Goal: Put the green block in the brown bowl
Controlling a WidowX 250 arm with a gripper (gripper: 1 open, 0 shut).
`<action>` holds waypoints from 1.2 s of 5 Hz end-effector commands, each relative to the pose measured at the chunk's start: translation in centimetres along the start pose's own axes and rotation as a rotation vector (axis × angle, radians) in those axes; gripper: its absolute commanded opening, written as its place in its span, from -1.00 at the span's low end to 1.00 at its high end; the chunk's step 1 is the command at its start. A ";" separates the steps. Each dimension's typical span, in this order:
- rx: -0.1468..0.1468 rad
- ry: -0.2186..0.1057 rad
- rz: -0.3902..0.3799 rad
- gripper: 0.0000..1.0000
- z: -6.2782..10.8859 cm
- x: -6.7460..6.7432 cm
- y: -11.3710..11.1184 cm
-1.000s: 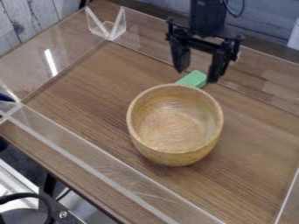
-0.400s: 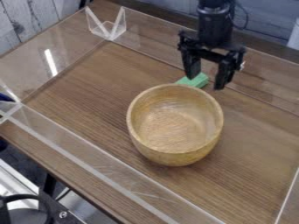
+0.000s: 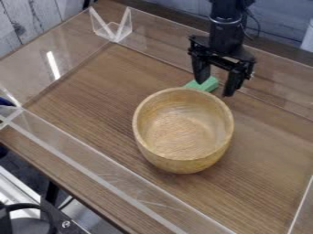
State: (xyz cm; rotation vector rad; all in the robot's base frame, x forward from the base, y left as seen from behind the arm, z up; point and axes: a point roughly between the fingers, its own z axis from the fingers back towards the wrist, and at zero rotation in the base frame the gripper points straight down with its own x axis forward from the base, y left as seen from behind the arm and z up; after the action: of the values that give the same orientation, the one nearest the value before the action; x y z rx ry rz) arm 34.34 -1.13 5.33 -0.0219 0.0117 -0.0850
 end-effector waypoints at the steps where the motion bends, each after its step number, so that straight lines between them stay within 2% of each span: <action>1: 0.029 -0.091 0.001 1.00 1.6 1.7 0.0; 3: 0.054 -0.052 -0.038 1.00 0.4 2.9 0.2; 5: 0.063 -0.035 -0.030 1.00 0.6 1.5 0.1; 6: 0.049 -0.025 -0.027 1.00 0.2 1.4 -0.2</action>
State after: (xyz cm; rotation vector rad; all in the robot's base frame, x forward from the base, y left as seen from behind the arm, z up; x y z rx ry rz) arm 35.08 -1.13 3.47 0.0266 0.0461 -0.1087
